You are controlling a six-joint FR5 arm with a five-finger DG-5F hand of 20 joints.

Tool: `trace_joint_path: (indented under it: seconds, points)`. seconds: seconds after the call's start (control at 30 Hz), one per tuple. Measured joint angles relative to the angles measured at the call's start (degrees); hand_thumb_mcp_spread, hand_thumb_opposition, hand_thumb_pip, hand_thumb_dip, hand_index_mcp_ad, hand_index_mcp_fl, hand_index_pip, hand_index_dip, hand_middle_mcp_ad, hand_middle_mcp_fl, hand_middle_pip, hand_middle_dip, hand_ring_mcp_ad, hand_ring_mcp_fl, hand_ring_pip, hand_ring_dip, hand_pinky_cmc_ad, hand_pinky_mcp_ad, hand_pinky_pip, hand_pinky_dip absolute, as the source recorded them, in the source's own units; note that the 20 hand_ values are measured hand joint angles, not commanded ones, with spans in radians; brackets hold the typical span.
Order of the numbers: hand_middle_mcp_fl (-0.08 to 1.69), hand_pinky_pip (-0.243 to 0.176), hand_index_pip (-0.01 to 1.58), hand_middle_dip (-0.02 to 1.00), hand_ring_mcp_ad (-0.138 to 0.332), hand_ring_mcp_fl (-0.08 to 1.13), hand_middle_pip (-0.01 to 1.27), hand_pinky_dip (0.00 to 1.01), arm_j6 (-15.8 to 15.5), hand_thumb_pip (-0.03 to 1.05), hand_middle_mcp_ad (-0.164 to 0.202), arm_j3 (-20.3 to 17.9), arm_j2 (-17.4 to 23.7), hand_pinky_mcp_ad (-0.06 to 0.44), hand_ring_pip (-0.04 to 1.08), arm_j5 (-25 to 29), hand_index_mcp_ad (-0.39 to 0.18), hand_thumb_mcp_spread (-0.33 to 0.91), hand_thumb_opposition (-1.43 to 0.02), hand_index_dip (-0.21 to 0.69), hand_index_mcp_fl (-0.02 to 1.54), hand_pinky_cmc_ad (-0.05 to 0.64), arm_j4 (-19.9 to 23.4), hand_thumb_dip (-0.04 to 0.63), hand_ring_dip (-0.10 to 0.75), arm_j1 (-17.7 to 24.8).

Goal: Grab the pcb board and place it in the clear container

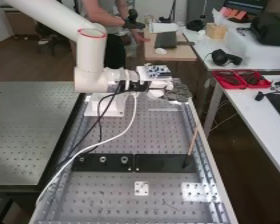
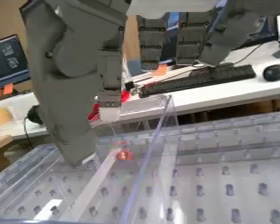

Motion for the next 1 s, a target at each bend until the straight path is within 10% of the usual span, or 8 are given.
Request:
trace_joint_path:
  seconds: [0.43, 1.0]
  points:
    - [0.0, -0.077, 1.04, 0.19, 0.145, 0.0, 0.14, 0.19, 1.2, 0.39, 0.042, -2.9, 3.6, 0.129, 0.1, -0.1, -0.175, 0.56, -0.8, 0.274, 0.07, 0.307, 2.9, 0.227, 0.056, -1.8]
    - [0.01, -0.077, 0.87, 0.19, 0.143, 0.0, 0.14, 0.19, -2.7, 0.36, 0.04, -12.7, 20.8, 0.141, 0.1, 5.7, -0.164, 0.55, -0.77, 0.274, 0.14, 0.307, 2.9, 0.222, 0.056, -11.2]
